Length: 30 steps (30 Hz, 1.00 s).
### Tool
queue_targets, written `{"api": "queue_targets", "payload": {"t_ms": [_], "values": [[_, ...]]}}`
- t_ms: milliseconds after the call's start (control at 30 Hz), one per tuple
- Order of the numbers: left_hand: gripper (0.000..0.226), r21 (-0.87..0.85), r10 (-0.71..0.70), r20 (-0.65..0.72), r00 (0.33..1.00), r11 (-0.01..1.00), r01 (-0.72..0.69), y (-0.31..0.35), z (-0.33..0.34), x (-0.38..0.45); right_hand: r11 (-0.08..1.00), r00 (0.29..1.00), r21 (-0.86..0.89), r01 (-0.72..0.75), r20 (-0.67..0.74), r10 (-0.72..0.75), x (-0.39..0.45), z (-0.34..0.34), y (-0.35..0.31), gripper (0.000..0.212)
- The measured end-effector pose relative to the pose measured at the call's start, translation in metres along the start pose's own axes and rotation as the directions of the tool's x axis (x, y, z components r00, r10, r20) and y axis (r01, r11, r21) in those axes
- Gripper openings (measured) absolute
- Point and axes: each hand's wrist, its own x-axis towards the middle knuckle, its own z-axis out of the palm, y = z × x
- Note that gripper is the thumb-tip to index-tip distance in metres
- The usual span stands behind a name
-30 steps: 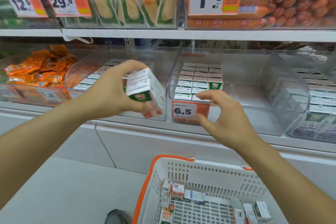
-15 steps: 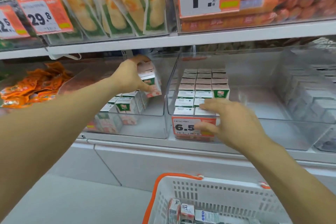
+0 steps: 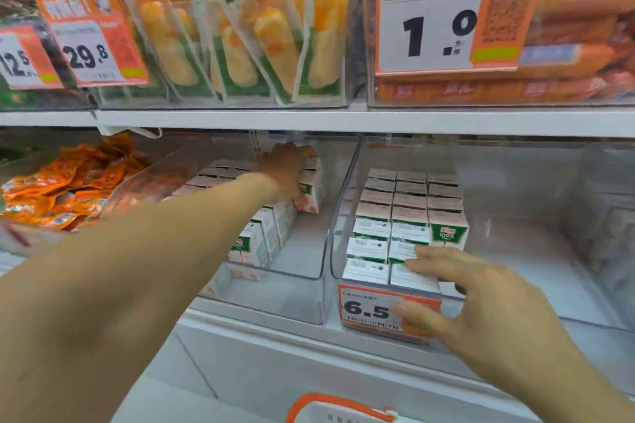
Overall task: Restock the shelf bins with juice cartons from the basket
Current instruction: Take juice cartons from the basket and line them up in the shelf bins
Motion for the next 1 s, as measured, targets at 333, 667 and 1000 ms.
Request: {"api": "queue_targets", "payload": {"t_ms": [333,667,1000], "values": [[0.089,0.146,0.061,0.036,0.997,0.987,-0.065,-0.002,0.013,0.003,0.999,0.999,0.001,-0.034,0.004,0.034,-0.004,-0.001,-0.006,0.064],[0.063,-0.086,-0.022,-0.185,0.982,0.996,0.006,0.007,-0.003,-0.051,0.996,0.997,0.046,0.075,-0.004,-0.074,-0.014,-0.001,0.002,0.054],[0.018,-0.549,-0.029,-0.480,0.877,0.789,-0.275,0.070,0.010,-0.244,0.939,0.964,0.217,0.268,-0.059,-0.261,-0.091,0.005,0.017,0.014]]}}
